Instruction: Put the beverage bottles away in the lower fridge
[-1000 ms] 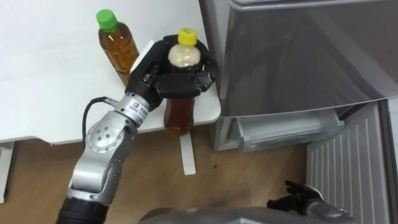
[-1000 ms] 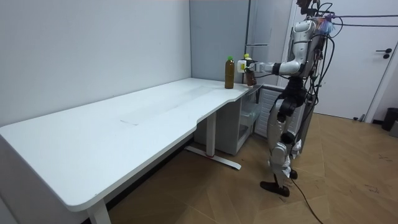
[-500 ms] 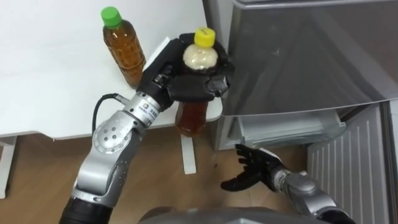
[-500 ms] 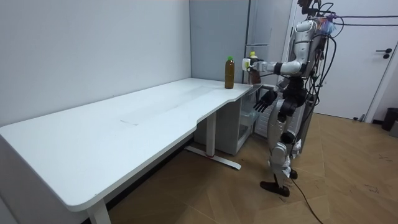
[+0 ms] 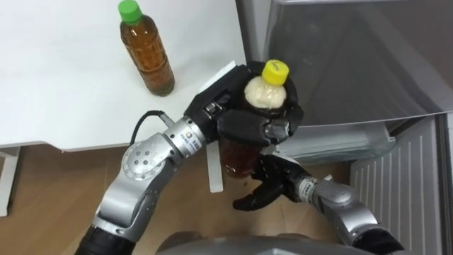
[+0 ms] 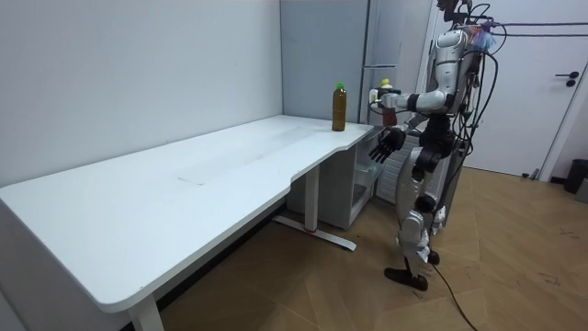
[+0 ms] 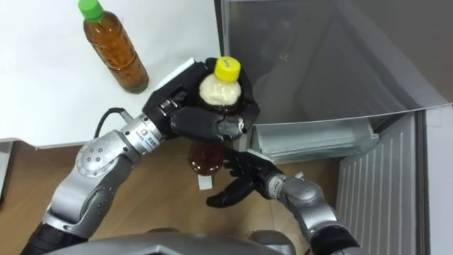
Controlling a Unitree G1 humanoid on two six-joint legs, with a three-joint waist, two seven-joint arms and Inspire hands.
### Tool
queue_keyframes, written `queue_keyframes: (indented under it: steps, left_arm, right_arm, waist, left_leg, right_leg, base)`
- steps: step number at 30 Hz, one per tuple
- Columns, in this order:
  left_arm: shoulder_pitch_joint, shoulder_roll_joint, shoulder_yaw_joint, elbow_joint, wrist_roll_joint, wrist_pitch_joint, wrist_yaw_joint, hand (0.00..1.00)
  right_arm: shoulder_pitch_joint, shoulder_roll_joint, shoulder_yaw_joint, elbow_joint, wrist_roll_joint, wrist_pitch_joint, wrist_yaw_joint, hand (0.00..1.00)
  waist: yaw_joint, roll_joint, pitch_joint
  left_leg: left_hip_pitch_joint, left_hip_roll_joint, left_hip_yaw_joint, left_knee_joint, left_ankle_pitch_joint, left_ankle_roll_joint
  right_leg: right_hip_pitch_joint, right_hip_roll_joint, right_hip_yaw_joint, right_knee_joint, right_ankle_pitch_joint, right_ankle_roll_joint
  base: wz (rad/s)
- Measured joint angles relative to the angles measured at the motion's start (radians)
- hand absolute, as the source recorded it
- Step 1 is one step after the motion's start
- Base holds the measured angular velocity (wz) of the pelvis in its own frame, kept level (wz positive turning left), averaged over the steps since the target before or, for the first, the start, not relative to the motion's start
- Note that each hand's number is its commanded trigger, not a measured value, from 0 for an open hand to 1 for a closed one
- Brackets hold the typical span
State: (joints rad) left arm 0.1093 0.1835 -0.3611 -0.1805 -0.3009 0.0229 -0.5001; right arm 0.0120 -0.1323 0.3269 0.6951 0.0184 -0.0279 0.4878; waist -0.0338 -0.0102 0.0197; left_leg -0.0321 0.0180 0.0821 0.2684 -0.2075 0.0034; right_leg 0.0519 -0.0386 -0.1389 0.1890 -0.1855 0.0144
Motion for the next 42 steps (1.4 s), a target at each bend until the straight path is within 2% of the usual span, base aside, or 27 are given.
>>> queue_keyframes:
  steps: [5, 8, 10, 14, 20, 32, 39, 42]
  left_arm:
    - [0.000, 0.003, 0.005, 0.024, 0.022, 0.000, -0.013, 1.00]
    - [0.007, 0.027, 0.006, 0.035, 0.083, 0.000, -0.013, 1.00]
    - [0.014, 0.037, 0.008, 0.037, 0.123, 0.000, -0.013, 1.00]
    - [0.019, 0.038, 0.007, 0.040, 0.177, 0.000, -0.014, 1.00]
    - [0.019, 0.037, 0.007, 0.048, 0.181, 0.000, -0.014, 1.00]
    - [0.020, 0.037, 0.003, 0.084, 0.200, -0.002, -0.008, 1.00]
    - [0.021, 0.034, 0.003, 0.087, 0.192, -0.002, -0.008, 1.00]
    - [0.010, 0.027, 0.005, 0.105, 0.183, -0.003, -0.008, 1.00]
  right_arm:
    - [0.003, -0.009, 0.001, -0.004, 0.000, 0.001, 0.046, 0.00]
    - [0.018, -0.021, 0.002, -0.042, 0.015, 0.001, 0.076, 0.00]
    - [0.026, -0.022, 0.002, -0.061, 0.020, 0.001, 0.100, 0.00]
    - [0.032, -0.020, 0.002, -0.088, 0.020, 0.006, 0.185, 0.00]
    - [0.033, -0.019, 0.002, -0.133, 0.026, 0.008, 0.260, 0.00]
    - [0.036, -0.015, 0.042, -0.165, 0.277, 0.010, 0.343, 0.00]
    - [0.040, -0.015, 0.045, -0.165, 0.360, 0.052, 0.344, 0.00]
    - [0.043, -0.016, 0.046, -0.159, 0.425, 0.056, 0.339, 0.00]
  waist:
    - [0.014, -0.015, 0.0003]
    - [0.018, -0.023, -0.0016]
    - [0.016, -0.023, -0.0020]
    - [0.017, -0.019, -0.0039]
    - [0.018, -0.020, -0.0042]
    - [0.020, -0.023, -0.0017]
    - [0.022, -0.018, -0.0008]
    - [0.021, -0.016, -0.0009]
  left_leg:
    - [0.006, 0.000, 0.001, 0.000, 0.000, 0.000]
    - [0.012, 0.000, 0.001, 0.001, 0.000, 0.000]
    - [0.016, 0.000, -0.003, 0.002, 0.000, 0.000]
    - [0.021, 0.000, -0.005, 0.004, 0.000, 0.000]
    - [0.023, 0.000, -0.005, 0.000, 0.000, 0.000]
    - [0.022, 0.001, -0.007, 0.000, -0.001, 0.000]
    - [0.002, 0.004, -0.009, 0.007, -0.003, -0.003]
    - [-0.002, 0.005, -0.009, 0.006, -0.003, -0.003]
  right_leg:
    - [0.005, -0.001, -0.001, 0.002, 0.000, 0.000]
    - [0.014, -0.001, -0.003, 0.000, 0.000, 0.000]
    - [0.019, -0.001, -0.007, 0.000, 0.000, 0.000]
    - [0.020, -0.001, -0.010, -0.001, 0.000, -0.001]
    - [0.019, 0.000, -0.001, -0.002, 0.000, 0.000]
    - [0.027, 0.000, -0.003, 0.001, 0.000, -0.001]
    - [0.007, 0.003, -0.005, 0.001, 0.001, -0.002]
    - [0.003, 0.004, -0.006, 0.001, 0.001, -0.003]
  base:
    - [0.00]
    - [0.00]
    - [0.05]
    - [0.01]
    - [-0.01]
    - [0.00]
    - [0.00]
    - [0.00]
